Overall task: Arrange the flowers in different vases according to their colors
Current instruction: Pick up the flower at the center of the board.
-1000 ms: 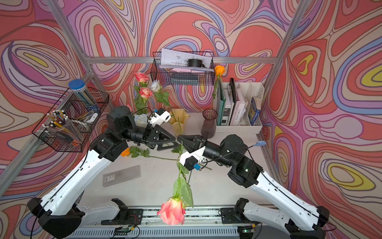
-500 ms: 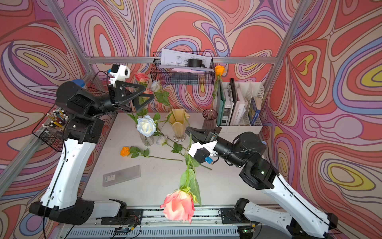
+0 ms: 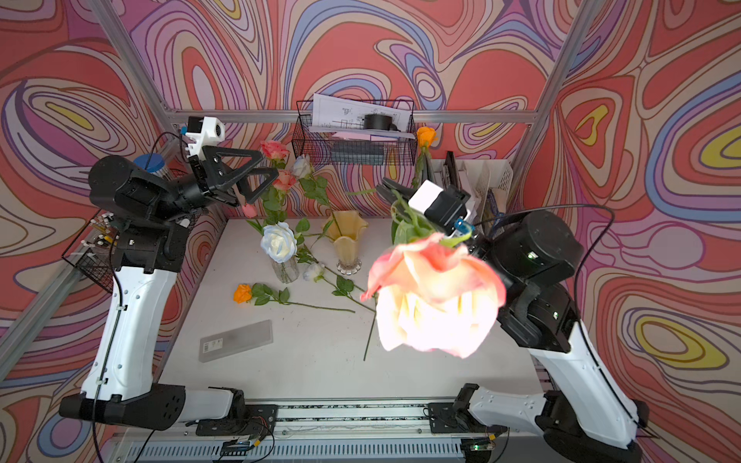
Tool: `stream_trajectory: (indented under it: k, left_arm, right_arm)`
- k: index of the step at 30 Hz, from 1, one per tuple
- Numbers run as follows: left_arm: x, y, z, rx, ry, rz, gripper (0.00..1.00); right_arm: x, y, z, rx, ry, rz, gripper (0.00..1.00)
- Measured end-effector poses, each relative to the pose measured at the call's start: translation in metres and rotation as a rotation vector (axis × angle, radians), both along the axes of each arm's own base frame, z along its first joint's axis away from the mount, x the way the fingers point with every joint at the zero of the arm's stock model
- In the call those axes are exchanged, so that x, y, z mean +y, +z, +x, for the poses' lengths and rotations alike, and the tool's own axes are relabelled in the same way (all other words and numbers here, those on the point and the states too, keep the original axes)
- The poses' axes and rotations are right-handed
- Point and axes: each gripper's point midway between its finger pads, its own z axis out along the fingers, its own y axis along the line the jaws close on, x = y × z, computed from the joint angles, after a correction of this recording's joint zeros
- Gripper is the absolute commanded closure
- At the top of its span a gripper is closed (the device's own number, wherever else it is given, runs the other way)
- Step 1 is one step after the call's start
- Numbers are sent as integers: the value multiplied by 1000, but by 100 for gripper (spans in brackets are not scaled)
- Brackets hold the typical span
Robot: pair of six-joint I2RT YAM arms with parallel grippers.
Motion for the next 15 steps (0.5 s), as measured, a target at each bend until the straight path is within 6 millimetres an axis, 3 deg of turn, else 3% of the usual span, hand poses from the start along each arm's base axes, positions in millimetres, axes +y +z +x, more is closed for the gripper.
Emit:
stream_trajectory:
  k: [3,7,15]
  left_arm:
    - [22,-10,6,10,102,34,16]
    - [57,-19,-2,-1,291,97,16]
    - [110,-51,-23,21,660,266,16]
  right_arm:
    - [11,8,13,104,23,43,100]
    - [40,20,37,231,73,98,100]
    - [107,-6,93,362,101,92,100]
